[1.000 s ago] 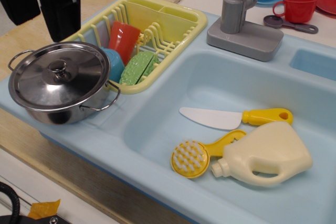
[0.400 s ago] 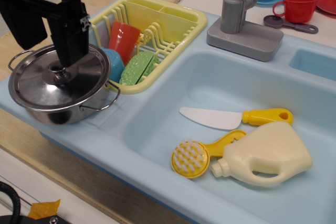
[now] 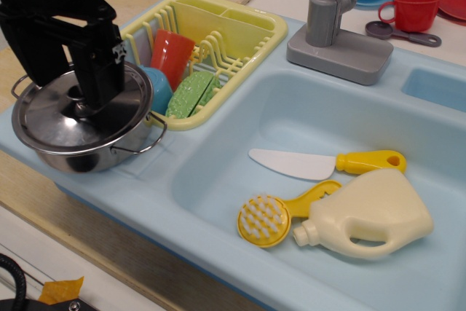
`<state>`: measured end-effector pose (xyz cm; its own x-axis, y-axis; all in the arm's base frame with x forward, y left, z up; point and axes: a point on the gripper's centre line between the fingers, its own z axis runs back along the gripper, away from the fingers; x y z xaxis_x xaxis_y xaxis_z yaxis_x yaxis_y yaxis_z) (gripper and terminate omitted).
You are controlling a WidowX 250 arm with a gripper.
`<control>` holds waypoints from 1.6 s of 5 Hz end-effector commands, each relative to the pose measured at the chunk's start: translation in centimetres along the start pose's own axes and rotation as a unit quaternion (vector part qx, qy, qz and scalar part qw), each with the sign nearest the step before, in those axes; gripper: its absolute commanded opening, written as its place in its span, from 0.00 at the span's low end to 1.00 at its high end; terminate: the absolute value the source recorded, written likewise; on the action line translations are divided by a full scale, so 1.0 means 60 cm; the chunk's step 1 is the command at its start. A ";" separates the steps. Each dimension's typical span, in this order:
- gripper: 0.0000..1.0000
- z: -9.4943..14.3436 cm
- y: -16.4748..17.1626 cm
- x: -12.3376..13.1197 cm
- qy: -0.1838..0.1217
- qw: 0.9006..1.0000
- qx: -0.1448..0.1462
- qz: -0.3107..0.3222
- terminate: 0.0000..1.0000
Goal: Take lid off pot or pan
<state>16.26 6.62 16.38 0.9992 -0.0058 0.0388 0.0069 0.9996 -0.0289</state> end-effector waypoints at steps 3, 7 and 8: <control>0.00 -0.021 0.011 0.007 -0.008 1.000 -0.017 0.013 0.00; 0.00 0.066 -0.004 0.054 -0.035 0.997 0.064 -0.028 0.00; 0.00 0.082 -0.003 0.102 -0.047 0.994 0.076 -0.060 0.00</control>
<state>23.92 6.69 20.54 0.9816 -0.1693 0.0886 0.1593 0.9811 0.1095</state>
